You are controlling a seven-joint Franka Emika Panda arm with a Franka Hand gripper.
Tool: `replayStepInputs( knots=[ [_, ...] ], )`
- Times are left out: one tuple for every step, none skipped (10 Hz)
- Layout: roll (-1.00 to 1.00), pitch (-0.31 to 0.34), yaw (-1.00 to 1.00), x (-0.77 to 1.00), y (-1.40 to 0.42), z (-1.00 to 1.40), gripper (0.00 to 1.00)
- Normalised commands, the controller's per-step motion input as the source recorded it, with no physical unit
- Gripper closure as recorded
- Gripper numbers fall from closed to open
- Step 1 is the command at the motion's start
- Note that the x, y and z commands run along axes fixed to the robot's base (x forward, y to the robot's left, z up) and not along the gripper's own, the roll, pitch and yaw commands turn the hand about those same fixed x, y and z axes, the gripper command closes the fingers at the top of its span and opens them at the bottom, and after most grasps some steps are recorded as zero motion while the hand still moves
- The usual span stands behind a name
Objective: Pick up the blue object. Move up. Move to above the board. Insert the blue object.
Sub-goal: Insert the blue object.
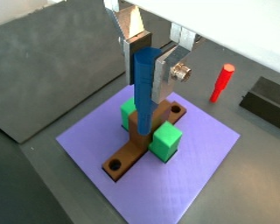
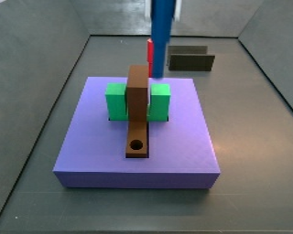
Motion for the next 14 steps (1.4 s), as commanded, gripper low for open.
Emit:
replayStepInputs(
  knots=[
    [0.21, 0.147, 0.00, 0.00, -0.44, -0.49, 1.00],
    [0.03, 0.073, 0.00, 0.00, -0.30, -0.50, 1.00],
    [0.00, 0.033, 0.00, -0.03, -0.15, -0.54, 1.00],
    [-0.07, 0.000, 0.00, -0.08, -0.06, -0.52, 1.00],
    [-0.06, 0.000, 0.00, -0.05, -0.04, -0.45, 1.00],
    [-0.01, 0.000, 0.00, -0.06, -0.03, -0.38, 1.00],
    [0.00, 0.000, 0.00, -0.05, -0.02, -0.30, 1.00],
    [0.00, 0.000, 0.00, -0.09, -0.01, -0.30, 1.00],
    [0.00, 0.000, 0.00, -0.14, -0.03, -0.25, 1.00],
    [0.00, 0.000, 0.00, -0.13, -0.05, -0.23, 1.00],
    [0.00, 0.000, 0.00, -0.11, -0.05, -0.21, 1.00],
    [0.00, 0.000, 0.00, 0.00, -0.11, -0.17, 1.00],
    [0.00, -0.001, 0.01, -0.01, -0.11, -0.16, 1.00],
    [0.00, 0.000, 0.03, 0.00, -0.19, -0.12, 1.00]
  ],
)
